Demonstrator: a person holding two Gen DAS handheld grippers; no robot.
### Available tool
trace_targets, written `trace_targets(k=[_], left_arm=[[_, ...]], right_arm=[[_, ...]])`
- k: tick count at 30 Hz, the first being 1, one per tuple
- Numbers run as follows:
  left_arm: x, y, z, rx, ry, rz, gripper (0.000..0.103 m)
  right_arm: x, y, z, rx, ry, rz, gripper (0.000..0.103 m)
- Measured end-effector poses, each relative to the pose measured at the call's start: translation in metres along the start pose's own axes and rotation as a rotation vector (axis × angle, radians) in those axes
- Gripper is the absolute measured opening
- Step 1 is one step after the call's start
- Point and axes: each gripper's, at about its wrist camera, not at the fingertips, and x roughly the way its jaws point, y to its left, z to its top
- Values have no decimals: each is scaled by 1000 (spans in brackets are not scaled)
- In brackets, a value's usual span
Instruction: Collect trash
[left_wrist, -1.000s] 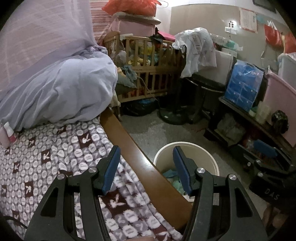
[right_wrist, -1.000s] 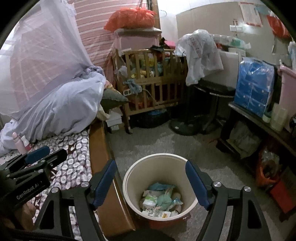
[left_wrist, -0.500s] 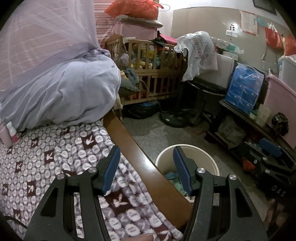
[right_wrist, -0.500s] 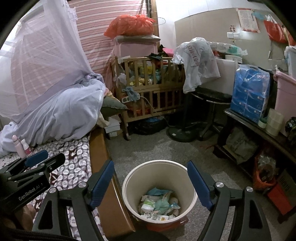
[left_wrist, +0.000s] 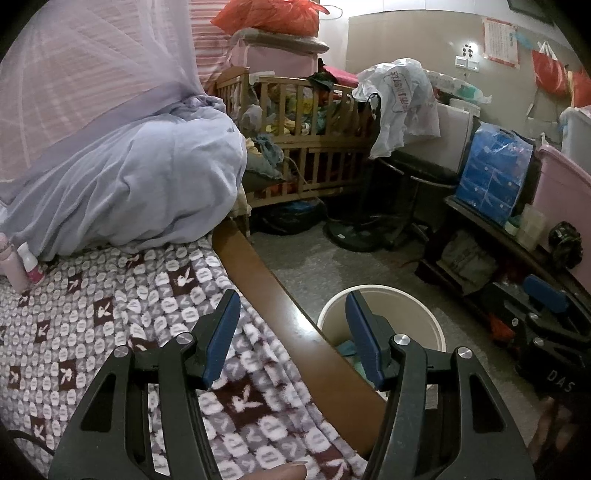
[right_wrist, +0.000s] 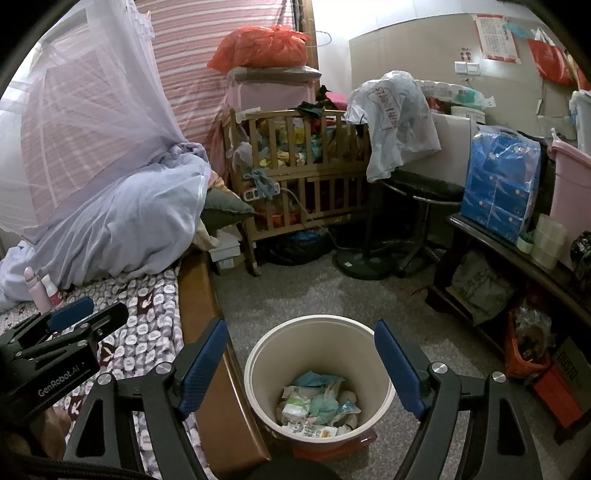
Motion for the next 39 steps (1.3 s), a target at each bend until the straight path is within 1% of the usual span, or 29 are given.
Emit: trace_targets(k=[39], left_arm=[[11,8,-5,-3,15,4,58]], right_arm=[[13,-3,-4,-2,37,6,80]])
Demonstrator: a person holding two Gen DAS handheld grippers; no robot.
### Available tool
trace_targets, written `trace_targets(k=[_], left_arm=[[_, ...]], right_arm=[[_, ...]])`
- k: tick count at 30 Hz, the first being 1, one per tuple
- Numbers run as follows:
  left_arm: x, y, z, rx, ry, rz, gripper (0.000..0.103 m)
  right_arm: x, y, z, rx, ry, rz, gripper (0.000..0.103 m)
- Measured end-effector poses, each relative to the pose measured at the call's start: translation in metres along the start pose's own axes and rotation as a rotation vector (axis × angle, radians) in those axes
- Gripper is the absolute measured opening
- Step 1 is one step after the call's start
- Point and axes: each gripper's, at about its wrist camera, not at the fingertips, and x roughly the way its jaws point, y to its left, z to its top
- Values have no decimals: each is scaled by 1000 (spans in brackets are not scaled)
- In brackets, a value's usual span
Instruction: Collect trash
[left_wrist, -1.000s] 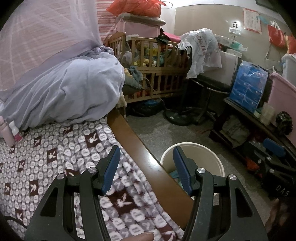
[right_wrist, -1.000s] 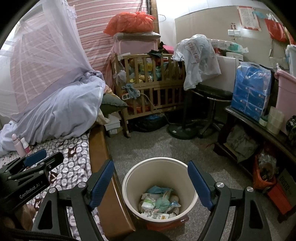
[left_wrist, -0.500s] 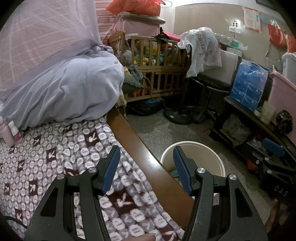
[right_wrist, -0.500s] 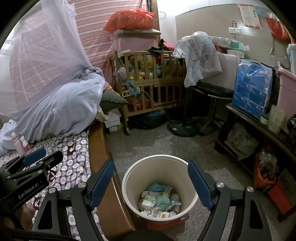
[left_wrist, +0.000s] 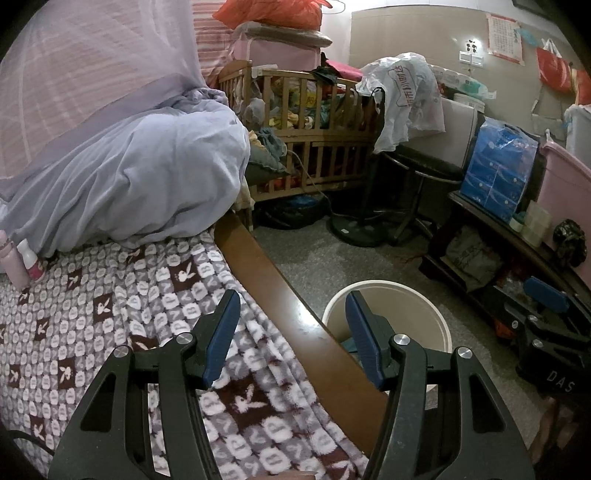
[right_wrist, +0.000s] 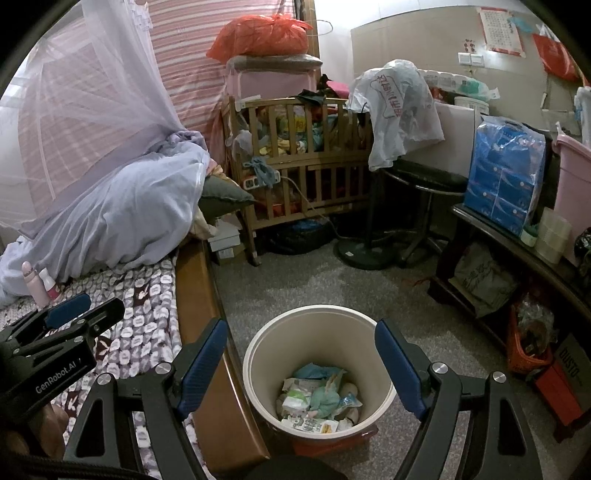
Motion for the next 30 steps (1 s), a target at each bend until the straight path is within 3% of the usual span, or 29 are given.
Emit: trace_targets(k=[30], left_arm=[[4,8,-3,7,13,0,58]], right_arm=[[7,-5,-8,-1,21,3,80]])
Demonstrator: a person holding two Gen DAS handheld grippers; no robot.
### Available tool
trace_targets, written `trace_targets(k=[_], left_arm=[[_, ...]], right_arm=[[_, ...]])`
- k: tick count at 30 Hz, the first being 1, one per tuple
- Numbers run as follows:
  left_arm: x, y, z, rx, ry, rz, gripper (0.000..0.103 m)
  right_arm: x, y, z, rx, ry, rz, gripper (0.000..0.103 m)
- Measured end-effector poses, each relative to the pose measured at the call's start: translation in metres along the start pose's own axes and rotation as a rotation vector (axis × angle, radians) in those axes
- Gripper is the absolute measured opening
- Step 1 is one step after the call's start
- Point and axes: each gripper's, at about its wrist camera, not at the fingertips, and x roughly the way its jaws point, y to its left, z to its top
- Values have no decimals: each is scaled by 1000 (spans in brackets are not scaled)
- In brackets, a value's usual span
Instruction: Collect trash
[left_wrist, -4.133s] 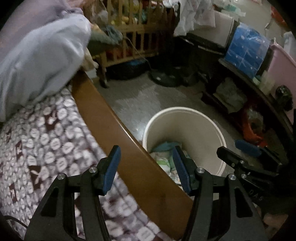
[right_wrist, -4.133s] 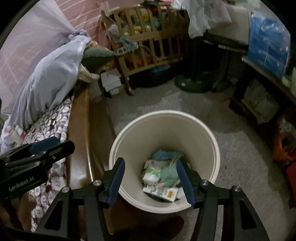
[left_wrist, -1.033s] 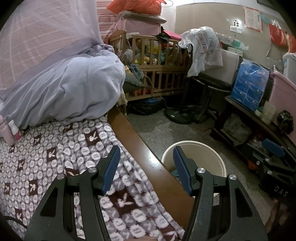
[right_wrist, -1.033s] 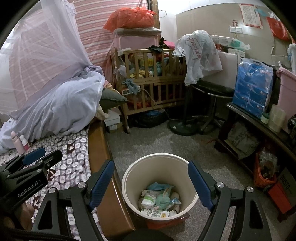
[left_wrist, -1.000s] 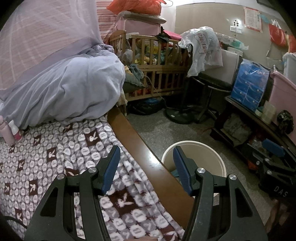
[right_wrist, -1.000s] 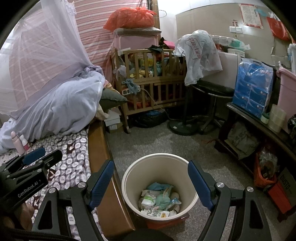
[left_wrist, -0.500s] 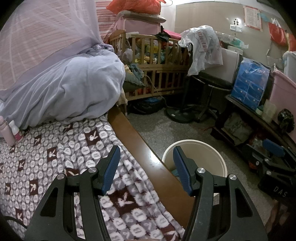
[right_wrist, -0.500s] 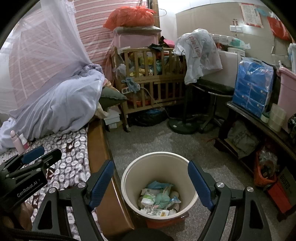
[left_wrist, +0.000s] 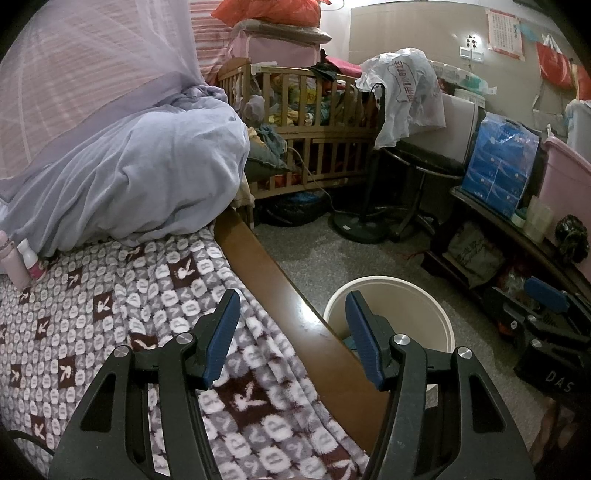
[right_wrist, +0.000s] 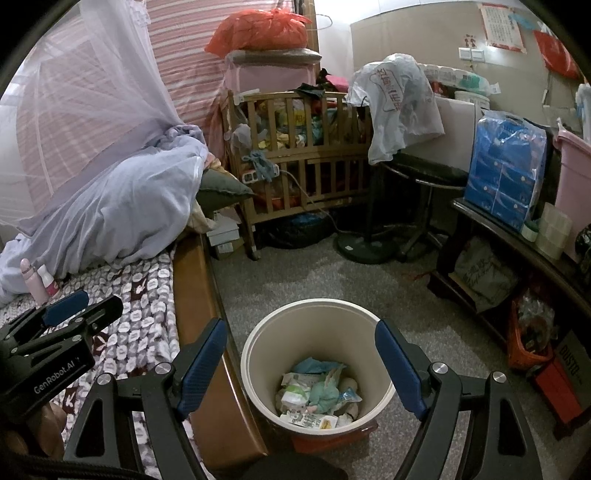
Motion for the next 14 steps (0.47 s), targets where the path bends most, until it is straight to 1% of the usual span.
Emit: trace_targets(k=[9,14], left_arm=[[1,-3,1,3,6,-9,58],[6,12,-6,-2,28,-1,58]], right_arm=[[3,-1,-4,-2,17,-1,80],[10,5,-3,-10,34,6,80]])
